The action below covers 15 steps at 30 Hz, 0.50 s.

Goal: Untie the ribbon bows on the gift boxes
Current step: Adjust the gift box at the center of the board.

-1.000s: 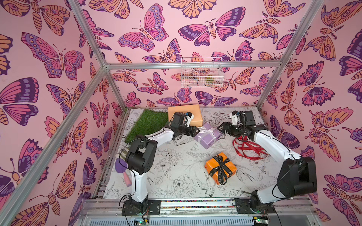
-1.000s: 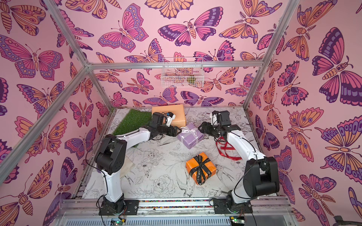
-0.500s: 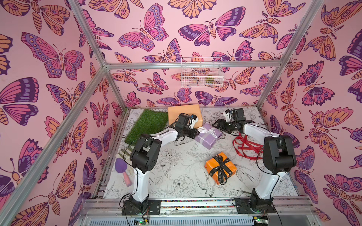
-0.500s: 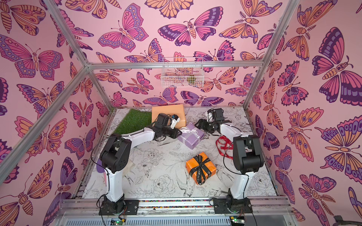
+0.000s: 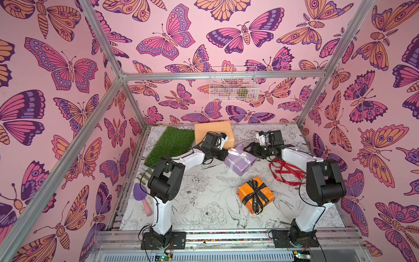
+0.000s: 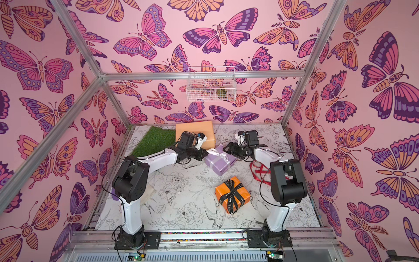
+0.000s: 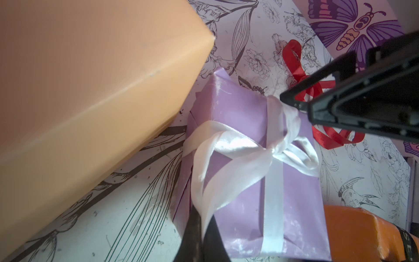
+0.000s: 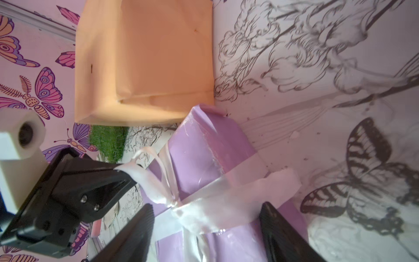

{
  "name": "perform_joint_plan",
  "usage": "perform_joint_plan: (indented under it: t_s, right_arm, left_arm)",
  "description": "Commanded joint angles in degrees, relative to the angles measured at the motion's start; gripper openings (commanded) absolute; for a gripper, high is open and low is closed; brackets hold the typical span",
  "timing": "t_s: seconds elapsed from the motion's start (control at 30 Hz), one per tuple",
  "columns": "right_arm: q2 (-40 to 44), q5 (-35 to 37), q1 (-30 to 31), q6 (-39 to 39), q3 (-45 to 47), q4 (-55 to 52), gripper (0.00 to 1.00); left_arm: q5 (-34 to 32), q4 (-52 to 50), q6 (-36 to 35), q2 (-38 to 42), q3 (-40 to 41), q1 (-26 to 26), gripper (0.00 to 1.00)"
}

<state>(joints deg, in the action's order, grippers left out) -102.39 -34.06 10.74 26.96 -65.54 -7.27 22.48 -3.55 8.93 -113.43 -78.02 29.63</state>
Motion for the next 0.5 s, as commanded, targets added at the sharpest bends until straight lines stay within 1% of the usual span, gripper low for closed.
perform_joint_plan:
  t_s: [0.0,0.03,0.07,0.1,0.13,0.27,0.33,0.47]
  right_arm:
    - [2.81,-2.32,2.64,2.71,3.59,0.49,0.75]
    - [3.78,-2.04,3.27,3.34,4.64,0.51,0.75]
    - [4.69,-1.56,3.74,3.59,5.35,0.30,0.75]
    - [5.56,-0.61,4.01,3.54,5.74,-0.38,0.76]
    - [6.46,0.85,4.11,3.34,5.86,-1.66,0.76]
    - [9.84,11.03,4.11,1.33,3.79,-9.68,0.76]
    - [10.49,12.17,4.11,1.40,3.09,-10.57,0.74]
    - [9.31,11.27,5.10,2.09,2.07,-9.35,0.70]
  left_arm:
    - [-0.96,-1.10,1.63,2.16,1.87,-1.33,0.16]
    - [-0.66,-1.15,1.96,2.25,1.94,-1.82,0.28]
    - [-0.47,-1.14,2.45,2.39,2.10,-2.30,0.37]
    - [-0.28,-1.11,2.82,2.58,2.20,-2.70,0.44]
    - [-0.09,-1.19,3.14,2.81,2.34,-3.16,0.49]
    - [-0.09,-1.11,4.07,4.38,3.40,-4.21,0.50]
    - [0.06,-1.11,4.54,5.24,3.98,-4.60,0.50]
    - [1.40,-0.96,6.01,5.94,4.58,-4.75,0.51]
